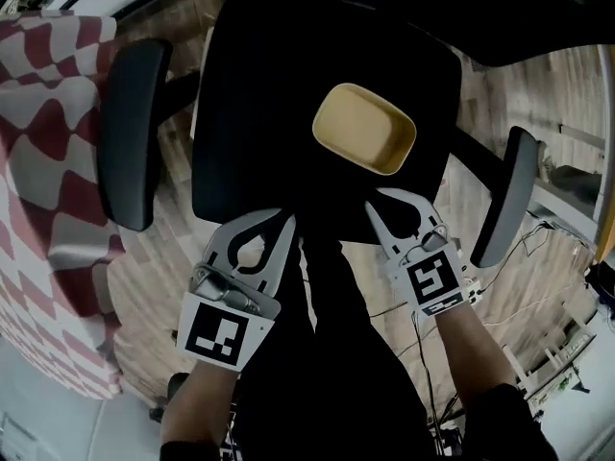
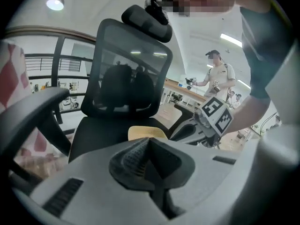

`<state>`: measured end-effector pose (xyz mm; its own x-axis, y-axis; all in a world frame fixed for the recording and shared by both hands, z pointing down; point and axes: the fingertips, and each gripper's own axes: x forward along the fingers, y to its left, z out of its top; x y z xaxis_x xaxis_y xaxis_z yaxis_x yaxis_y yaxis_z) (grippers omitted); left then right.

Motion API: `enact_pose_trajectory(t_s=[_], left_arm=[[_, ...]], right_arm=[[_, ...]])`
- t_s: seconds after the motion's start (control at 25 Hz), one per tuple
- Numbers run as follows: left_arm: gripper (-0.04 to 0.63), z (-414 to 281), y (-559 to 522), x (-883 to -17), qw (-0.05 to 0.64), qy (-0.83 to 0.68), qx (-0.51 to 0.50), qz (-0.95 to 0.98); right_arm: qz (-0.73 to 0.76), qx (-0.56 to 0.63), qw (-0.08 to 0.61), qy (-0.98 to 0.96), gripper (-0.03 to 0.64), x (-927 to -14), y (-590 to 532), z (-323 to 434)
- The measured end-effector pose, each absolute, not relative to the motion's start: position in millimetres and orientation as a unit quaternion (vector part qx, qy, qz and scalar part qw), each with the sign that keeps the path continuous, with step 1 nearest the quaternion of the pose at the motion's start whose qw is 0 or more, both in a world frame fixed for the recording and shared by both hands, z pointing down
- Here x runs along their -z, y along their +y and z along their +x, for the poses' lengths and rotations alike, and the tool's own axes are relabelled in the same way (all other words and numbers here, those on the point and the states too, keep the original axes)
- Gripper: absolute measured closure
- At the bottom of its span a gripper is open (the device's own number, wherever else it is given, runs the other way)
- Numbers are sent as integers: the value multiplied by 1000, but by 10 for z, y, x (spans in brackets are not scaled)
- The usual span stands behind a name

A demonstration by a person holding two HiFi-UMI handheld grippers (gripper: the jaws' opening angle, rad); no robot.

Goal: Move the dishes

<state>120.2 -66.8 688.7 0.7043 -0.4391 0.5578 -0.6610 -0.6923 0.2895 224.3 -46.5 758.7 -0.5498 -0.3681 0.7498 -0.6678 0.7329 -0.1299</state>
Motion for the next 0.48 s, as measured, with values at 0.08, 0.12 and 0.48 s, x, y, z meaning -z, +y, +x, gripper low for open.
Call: enact_pose_trajectory(t_s=[0.08, 0.12, 0.48], left_arm=[[595, 1276, -698, -7106, 248, -310, -226, 890], [595, 1322, -699, -7174, 248, -307, -225, 891], [595, 1476, -720, -7136, 215, -298, -246, 897]], right_arm=[[326, -197, 369, -848, 586, -7743, -586, 2299], [338, -185, 377, -842, 568, -7789, -635, 2325], [280, -137, 512, -801, 497, -8149, -641, 2434]])
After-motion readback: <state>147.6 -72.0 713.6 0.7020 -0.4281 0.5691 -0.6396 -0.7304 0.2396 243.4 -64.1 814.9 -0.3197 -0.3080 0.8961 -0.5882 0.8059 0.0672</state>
